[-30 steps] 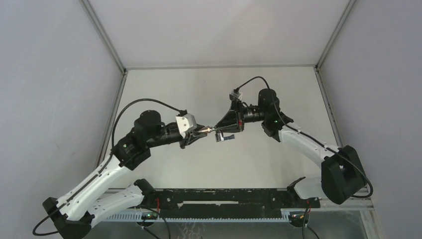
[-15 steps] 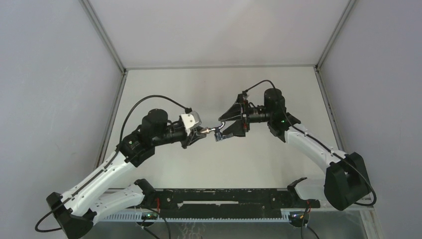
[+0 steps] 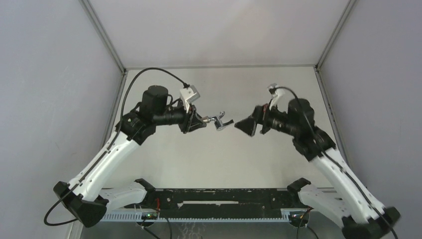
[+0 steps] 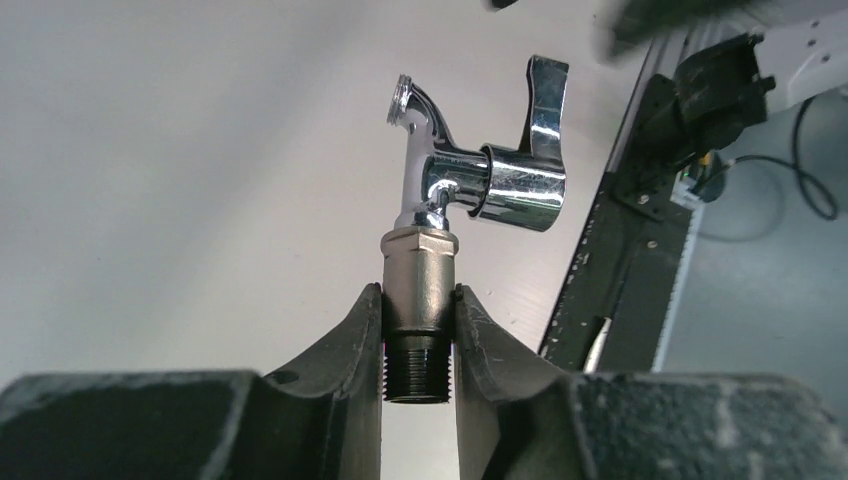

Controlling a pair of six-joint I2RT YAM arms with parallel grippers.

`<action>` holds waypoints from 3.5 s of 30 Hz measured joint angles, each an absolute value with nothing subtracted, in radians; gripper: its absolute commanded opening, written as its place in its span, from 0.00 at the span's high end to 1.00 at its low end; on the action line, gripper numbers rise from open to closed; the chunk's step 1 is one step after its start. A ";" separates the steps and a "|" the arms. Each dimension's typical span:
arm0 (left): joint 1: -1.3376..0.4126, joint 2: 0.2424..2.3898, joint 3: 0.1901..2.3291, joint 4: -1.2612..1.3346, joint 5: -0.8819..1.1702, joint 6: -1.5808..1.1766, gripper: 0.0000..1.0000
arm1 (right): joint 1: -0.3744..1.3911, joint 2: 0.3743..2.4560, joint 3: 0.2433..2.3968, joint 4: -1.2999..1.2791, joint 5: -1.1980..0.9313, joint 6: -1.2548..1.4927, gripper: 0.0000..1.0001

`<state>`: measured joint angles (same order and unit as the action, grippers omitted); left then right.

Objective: Install the water faucets

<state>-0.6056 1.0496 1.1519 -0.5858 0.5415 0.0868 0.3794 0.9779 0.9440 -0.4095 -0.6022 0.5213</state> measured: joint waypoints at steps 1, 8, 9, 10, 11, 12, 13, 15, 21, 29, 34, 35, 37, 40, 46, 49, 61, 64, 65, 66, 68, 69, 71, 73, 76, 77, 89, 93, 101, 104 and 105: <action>-0.595 1.079 1.191 -0.604 0.560 0.070 1.00 | 0.450 0.895 0.942 -0.396 -0.517 0.421 0.00; -0.573 1.152 1.273 -0.693 0.622 -0.029 1.00 | 0.865 0.555 0.816 -0.156 -0.150 -0.150 0.00; -0.573 1.153 1.274 -0.704 0.626 -0.033 1.00 | 0.931 0.552 0.797 -0.128 -0.100 -0.237 0.00; -0.573 1.155 1.274 -0.716 0.632 -0.040 1.00 | 1.002 0.561 0.780 -0.106 -0.047 -0.324 0.00; -0.573 1.156 1.274 -0.727 0.636 -0.047 1.00 | 1.077 0.583 0.767 -0.087 0.013 -0.418 0.00; -0.573 1.156 1.275 -0.733 0.638 -0.051 1.00 | 1.132 0.610 0.759 -0.069 0.062 -0.493 0.00; -0.573 1.157 1.279 -0.741 0.640 -0.054 1.00 | 1.191 0.650 0.754 -0.049 0.116 -0.579 0.00; -0.573 1.158 1.285 -0.751 0.646 -0.057 1.00 | 1.269 0.738 0.752 -0.012 0.207 -0.722 0.00; -0.573 1.158 1.289 -0.766 0.671 -0.060 1.00 | 1.301 0.926 0.694 0.092 0.345 -0.992 0.08; -0.573 1.158 1.289 -0.799 0.695 -0.049 1.00 | 1.236 0.949 0.686 0.155 0.327 -1.038 0.56; -0.567 1.158 1.290 -0.799 0.710 -0.043 1.00 | 1.224 0.952 0.691 0.125 0.278 -1.010 0.69; -0.566 1.158 1.290 -0.805 0.711 -0.040 1.00 | 1.221 0.952 0.699 0.107 0.267 -0.995 0.70; -0.565 1.157 1.290 -0.815 0.716 -0.025 1.00 | 1.210 0.952 0.726 0.060 0.230 -0.942 0.72; -0.565 1.153 1.290 -0.820 0.735 -0.001 1.00 | 1.148 0.948 0.802 -0.059 0.110 -0.791 0.76; -0.572 1.143 1.290 -0.790 0.796 0.036 1.00 | 0.958 0.945 0.909 -0.207 -0.245 -0.457 0.81; -0.586 1.140 1.290 -0.789 0.813 0.053 1.00 | 0.868 0.960 0.939 -0.243 -0.428 -0.306 0.80; -0.623 1.018 1.232 -0.772 0.807 0.117 1.00 | 0.611 1.272 1.043 -0.052 -1.175 0.524 0.58; -0.633 0.994 1.206 -0.748 0.797 0.133 1.00 | 0.595 1.338 1.043 0.024 -1.246 0.722 0.17; -0.641 0.992 1.198 -0.733 0.793 0.135 1.00 | 0.589 1.353 1.044 0.035 -1.242 0.765 0.05; -0.647 0.992 1.190 -0.718 0.788 0.135 1.00 | 0.581 1.356 1.044 0.031 -1.237 0.788 0.01; -0.655 0.992 1.175 -0.698 0.782 0.131 1.00 | 0.562 1.349 1.047 0.012 -1.223 0.804 0.00; -0.656 0.992 1.169 -0.692 0.779 0.130 1.00 | 0.543 1.337 1.050 -0.010 -1.204 0.803 0.00; -0.656 0.992 1.165 -0.677 0.769 0.126 1.00 | 0.493 1.296 1.056 -0.075 -1.157 0.778 0.00; -0.656 0.992 1.165 -0.665 0.762 0.111 1.00 | 0.445 1.239 1.072 -0.177 -1.089 0.716 0.00; -0.656 1.007 1.177 -0.661 0.759 0.065 1.00 | 0.403 1.155 1.136 -0.343 -0.926 0.583 0.00; -0.656 1.023 1.192 -0.667 0.758 0.041 1.00 | 0.405 1.125 1.152 -0.381 -0.864 0.536 0.01; -0.625 1.176 1.338 -0.688 0.749 -0.243 1.00 | 1.143 0.736 0.975 -0.268 0.128 -0.363 0.06; -0.618 1.185 1.338 -0.662 0.772 -0.313 1.00 | 1.284 0.802 0.892 -0.161 0.314 -0.581 0.10; -0.613 1.192 1.338 -0.645 0.793 -0.379 1.00 | 1.331 0.971 0.798 0.039 0.504 -0.865 0.38; -0.609 1.192 1.338 -0.643 0.793 -0.385 1.00 | 1.329 0.996 0.785 0.124 0.548 -0.924 0.45; -0.608 1.192 1.338 -0.640 0.794 -0.385 1.00 | 1.328 1.006 0.785 0.148 0.559 -0.940 0.49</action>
<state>-0.6083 1.1915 1.3380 -0.6395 0.7937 -0.3855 1.3277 1.0058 0.7853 0.1478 0.5594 -0.9401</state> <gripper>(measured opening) 0.289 0.592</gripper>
